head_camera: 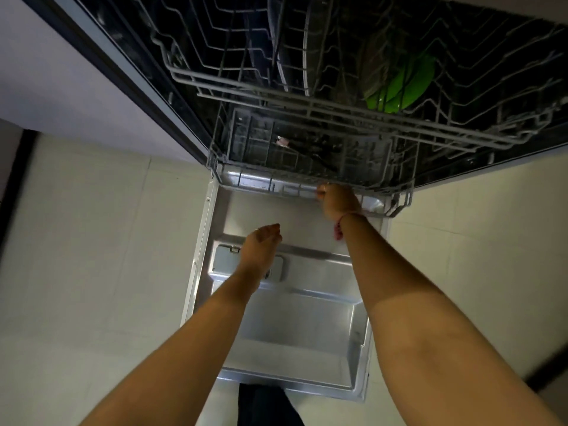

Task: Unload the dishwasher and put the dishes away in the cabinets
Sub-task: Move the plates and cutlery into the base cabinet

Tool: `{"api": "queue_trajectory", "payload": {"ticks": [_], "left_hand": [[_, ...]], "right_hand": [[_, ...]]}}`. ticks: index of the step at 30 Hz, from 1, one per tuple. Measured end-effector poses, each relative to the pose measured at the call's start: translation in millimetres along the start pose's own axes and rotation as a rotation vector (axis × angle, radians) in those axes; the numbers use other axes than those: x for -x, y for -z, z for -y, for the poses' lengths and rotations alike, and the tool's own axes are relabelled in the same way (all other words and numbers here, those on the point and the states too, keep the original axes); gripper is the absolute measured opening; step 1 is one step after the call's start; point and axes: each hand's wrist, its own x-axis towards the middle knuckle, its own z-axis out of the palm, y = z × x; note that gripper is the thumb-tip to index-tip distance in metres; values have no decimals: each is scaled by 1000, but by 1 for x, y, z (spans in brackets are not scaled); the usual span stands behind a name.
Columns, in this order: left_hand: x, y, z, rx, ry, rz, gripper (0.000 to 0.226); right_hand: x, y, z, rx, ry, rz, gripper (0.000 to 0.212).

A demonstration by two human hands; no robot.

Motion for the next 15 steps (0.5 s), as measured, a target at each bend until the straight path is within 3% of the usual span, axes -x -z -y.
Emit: {"api": "queue_trajectory", "payload": {"ticks": [5, 8, 15], "left_hand": [[23, -7, 31, -405, -151, 67, 39], [37, -6, 60, -644, -217, 116, 55], [64, 1, 129, -1120, -140, 291, 66]], "right_hand": [[59, -40, -8, -87, -83, 117, 26], [104, -55, -8, -63, -68, 172, 27], [183, -100, -16, -155, -221, 280, 25]]}}
